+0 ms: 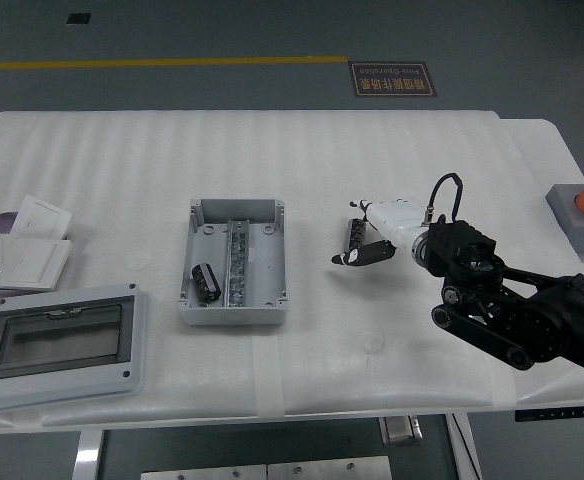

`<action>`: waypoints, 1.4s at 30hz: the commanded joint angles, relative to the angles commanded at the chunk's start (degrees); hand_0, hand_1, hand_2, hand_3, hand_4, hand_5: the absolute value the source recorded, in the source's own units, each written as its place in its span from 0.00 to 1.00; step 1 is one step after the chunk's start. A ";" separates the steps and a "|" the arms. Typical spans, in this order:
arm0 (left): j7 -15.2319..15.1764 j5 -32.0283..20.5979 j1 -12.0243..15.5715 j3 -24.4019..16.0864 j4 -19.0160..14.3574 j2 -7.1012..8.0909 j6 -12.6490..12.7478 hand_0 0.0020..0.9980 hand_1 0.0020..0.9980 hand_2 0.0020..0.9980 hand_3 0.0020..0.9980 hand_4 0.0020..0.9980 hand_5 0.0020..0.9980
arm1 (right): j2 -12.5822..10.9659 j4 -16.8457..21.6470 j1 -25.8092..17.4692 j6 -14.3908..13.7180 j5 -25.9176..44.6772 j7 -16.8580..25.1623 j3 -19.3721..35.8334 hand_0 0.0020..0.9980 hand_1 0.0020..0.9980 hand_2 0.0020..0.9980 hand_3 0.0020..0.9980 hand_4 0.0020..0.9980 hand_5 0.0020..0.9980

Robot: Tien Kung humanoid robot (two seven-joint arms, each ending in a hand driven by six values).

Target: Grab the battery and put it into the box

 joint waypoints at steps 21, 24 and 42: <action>-0.67 -1.26 -0.28 1.35 0.02 -0.08 0.27 0.62 0.68 0.58 0.53 0.56 0.60 | 0.12 -1.16 0.32 -0.72 -1.17 0.07 -2.86 0.79 0.68 0.64 0.73 0.71 0.37; -0.81 -1.45 -0.29 1.57 0.02 -0.11 0.35 0.62 0.68 0.58 0.53 0.56 0.60 | 0.11 -1.41 0.27 -1.45 -1.41 0.31 -3.07 0.79 0.68 0.64 0.73 0.71 0.37; -0.57 -1.07 -0.02 1.17 0.00 -0.28 0.37 0.62 0.68 0.58 0.54 0.56 0.61 | -1.14 10.68 -2.81 -8.70 0.67 2.05 3.10 0.73 0.63 0.58 0.69 0.44 0.22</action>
